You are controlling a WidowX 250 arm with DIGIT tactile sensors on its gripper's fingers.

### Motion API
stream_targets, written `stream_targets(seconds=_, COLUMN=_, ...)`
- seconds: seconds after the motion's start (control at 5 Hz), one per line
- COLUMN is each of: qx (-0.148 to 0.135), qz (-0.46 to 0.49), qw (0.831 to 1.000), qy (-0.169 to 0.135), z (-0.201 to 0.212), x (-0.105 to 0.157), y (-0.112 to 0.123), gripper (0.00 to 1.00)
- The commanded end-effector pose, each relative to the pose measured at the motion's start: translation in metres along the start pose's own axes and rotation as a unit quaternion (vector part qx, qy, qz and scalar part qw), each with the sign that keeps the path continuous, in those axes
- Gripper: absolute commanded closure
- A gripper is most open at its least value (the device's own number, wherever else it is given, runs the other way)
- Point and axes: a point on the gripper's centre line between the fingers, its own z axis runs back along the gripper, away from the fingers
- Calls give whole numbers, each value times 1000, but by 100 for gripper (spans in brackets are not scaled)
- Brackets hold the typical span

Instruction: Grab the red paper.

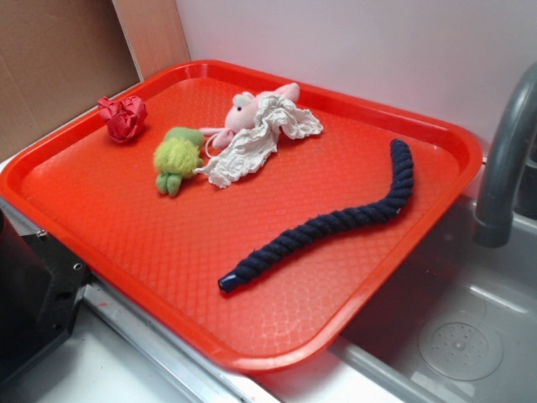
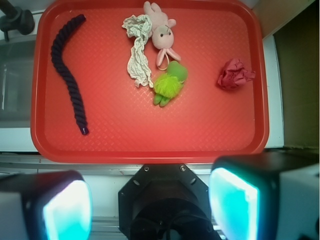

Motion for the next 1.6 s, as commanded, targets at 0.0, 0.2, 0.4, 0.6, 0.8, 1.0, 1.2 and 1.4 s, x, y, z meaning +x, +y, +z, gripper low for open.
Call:
stream_targets(seconds=0.0, qx=0, qz=0, qw=1000, qy=0, z=0, x=0, y=0, gripper=0)
stream_targets(seconds=0.2, qx=6, qz=53, qw=998, qy=-21, z=-8, x=8, y=7, gripper=0)
stream_targets(seconds=0.4, qx=13, qz=86, qw=996, qy=-30, z=-14, x=14, y=17, gripper=0)
stream_targets(seconds=0.6, qx=33, qz=149, qw=988, qy=-34, z=-39, x=21, y=40, gripper=0)
stream_targets(seconds=0.8, qx=56, qz=185, qw=980, qy=-48, z=-63, x=29, y=59, gripper=0)
stream_targets(seconds=1.0, qx=64, qz=207, qw=974, qy=-60, z=-81, x=36, y=78, gripper=0)
stream_targets(seconds=1.2, qx=88, qz=228, qw=968, qy=-60, z=-97, x=40, y=95, gripper=0)
stream_targets(seconds=1.4, qx=84, qz=222, qw=970, qy=-55, z=-111, x=45, y=105, gripper=0)
